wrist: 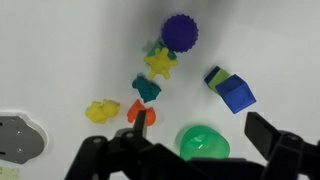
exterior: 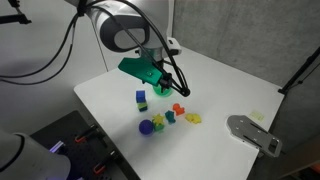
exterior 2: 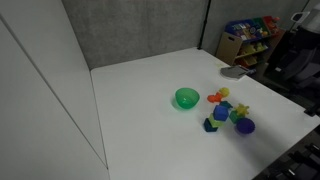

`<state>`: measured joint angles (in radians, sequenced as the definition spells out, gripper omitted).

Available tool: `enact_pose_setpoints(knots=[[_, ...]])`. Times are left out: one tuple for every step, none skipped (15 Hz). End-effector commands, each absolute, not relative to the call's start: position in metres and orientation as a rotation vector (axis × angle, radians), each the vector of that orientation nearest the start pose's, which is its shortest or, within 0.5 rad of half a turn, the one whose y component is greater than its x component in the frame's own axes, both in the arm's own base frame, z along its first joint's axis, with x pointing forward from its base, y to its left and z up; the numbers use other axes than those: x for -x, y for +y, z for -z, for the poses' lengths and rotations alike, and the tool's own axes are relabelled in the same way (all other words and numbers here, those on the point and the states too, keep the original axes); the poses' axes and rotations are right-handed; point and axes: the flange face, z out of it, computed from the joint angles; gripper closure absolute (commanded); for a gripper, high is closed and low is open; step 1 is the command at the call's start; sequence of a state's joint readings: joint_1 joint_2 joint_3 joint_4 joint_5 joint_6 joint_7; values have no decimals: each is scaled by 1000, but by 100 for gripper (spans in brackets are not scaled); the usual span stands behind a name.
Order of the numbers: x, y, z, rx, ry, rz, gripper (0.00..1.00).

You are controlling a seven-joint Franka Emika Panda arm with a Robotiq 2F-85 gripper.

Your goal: Remove the blue block from the stack and put it in the green bowl

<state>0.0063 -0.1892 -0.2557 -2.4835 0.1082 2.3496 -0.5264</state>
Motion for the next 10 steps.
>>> enact_pose_setpoints(knots=[[-464,-100,-337,3032,-238,102,0],[-467,-94,-329,3035,-221,96,0],[-470,-84,-320,3038,-200,94,0],[-474,-76,-313,3042,-173,89,0],[-477,-64,-304,3054,-144,85,0],[-481,-55,-297,3061,-116,74,0],[-484,-45,-289,3070,-81,67,0],[-487,-34,-282,3067,-42,48,0],[-490,-23,-276,3063,0,29,0],[-493,-15,-271,3064,39,9,0]])
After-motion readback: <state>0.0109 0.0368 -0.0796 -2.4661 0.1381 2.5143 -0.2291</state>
